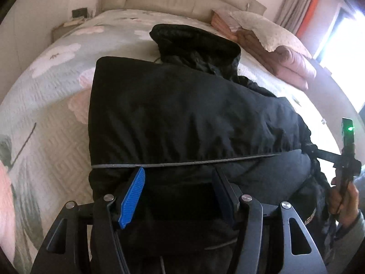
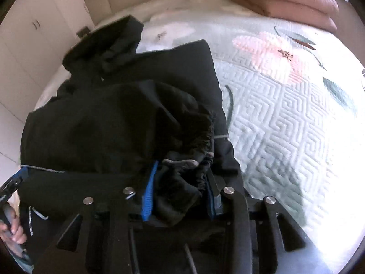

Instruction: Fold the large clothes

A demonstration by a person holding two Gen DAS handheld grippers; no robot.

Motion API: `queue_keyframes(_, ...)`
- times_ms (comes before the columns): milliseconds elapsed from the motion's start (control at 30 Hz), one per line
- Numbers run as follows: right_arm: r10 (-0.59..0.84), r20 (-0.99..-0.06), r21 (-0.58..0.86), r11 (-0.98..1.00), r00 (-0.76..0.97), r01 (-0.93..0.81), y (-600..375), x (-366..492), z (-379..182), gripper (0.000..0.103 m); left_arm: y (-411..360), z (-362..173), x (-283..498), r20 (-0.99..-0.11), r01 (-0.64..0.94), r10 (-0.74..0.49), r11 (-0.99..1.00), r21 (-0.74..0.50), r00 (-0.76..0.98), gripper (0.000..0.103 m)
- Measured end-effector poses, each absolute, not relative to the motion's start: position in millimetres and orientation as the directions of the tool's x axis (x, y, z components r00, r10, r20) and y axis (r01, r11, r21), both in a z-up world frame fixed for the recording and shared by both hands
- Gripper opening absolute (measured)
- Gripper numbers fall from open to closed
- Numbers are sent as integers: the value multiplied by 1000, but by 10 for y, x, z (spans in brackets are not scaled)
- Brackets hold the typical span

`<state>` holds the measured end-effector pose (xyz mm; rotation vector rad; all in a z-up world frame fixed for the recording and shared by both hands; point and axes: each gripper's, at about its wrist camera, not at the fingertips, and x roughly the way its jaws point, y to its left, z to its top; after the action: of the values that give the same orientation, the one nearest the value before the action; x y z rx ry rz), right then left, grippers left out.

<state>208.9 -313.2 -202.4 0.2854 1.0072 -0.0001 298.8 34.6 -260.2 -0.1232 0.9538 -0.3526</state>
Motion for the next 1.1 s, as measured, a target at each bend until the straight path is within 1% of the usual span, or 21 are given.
queue_keyframes(100, 124, -844, 239, 958, 523, 159, -3137, 2075, -1945, 37, 328, -2557, 2982, -793, 264, -334, 938, -226, 510, 62)
queue_keyframes(133, 119, -847, 236, 958, 519, 165, -3134, 2032, -1879, 41, 336, -2501, 2953, -797, 265, -332, 938, -223, 504, 62)
queue_keyframes(167, 116, -840, 238, 957, 530, 167, -3139, 1954, -1769, 48, 346, -2432, 2922, -794, 265, -338, 936, -229, 506, 63)
queue_keyframes(233, 129, -798, 254, 958, 588, 136, -3114, 1797, -1474, 51, 403, -2249, 2760, -750, 289, -398, 915, -281, 528, 63)
queue_keyframes(300, 138, -749, 254, 963, 648, 88, -3010, 1683, -1229, 58, 480, -2158, 2630, -715, 305, -433, 900, -311, 549, 63)
queue_keyframes(333, 132, -726, 232, 971, 675, 60, -2908, 1601, -1103, 63, 503, -2140, 2570, -709, 300, -427, 903, -307, 561, 63)
queue_keyframes(367, 129, -723, 212, 976, 679, 40, -2812, 1568, -1066, 66, 519, -2178, 2544, -721, 277, -394, 918, -282, 571, 63)
queue_keyframes(400, 130, -726, 201, 979, 675, 27, -2738, 1574, -1071, 67, 523, -2247, 2560, -737, 257, -369, 929, -268, 567, 63)
queue_keyframes(433, 131, -737, 186, 982, 663, 13, -2646, 1604, -1116, 67, 549, -2415, 2620, -773, 217, -340, 940, -263, 535, 63)
queue_keyframes(467, 127, -765, 170, 985, 632, 8, -2557, 1663, -1257, 67, 579, -2544, 2670, -787, 195, -348, 938, -288, 510, 62)
queue_keyframes(500, 119, -789, 160, 987, 603, 15, -2514, 1720, -1401, 67, 638, -2664, 2703, -781, 173, -369, 929, -327, 505, 62)
queue_keyframes(567, 88, -833, 124, 992, 547, 30, -2455, 1810, -1810, 66, 739, -2731, 2680, -737, 150, -414, 905, -399, 534, 62)
queue_keyframes(600, 75, -825, 106, 994, 560, 22, -2423, 1803, -1953, 66, 780, -2744, 2657, -710, 147, -433, 892, -428, 556, 62)
queue_keyframes(667, 38, -740, 55, 998, 671, 4, -2324, 1623, -2031, 67, 820, -2815, 2571, -656, 163, -447, 879, -447, 608, 62)
queue_keyframes(700, 12, -728, 34, 999, 685, 19, -2286, 1587, -2065, 67, 809, -2837, 2527, -645, 169, -443, 881, -442, 623, 62)
queue_keyframes(767, -12, -724, 14, 999, 690, 33, -2250, 1587, -2063, 67, 770, -2827, 2514, -647, 174, -426, 892, -416, 632, 62)
queue_keyframes(900, -19, -721, 7, 999, 693, 35, -2218, 1562, -2061, 67, 782, -2844, 2525, -642, 176, -438, 885, -431, 630, 62)
queue_keyframes(1100, -6, -703, 22, 999, 711, 31, -2245, 1576, -2091, 67, 723, -2801, 2483, -645, 180, -396, 909, -375, 653, 63)
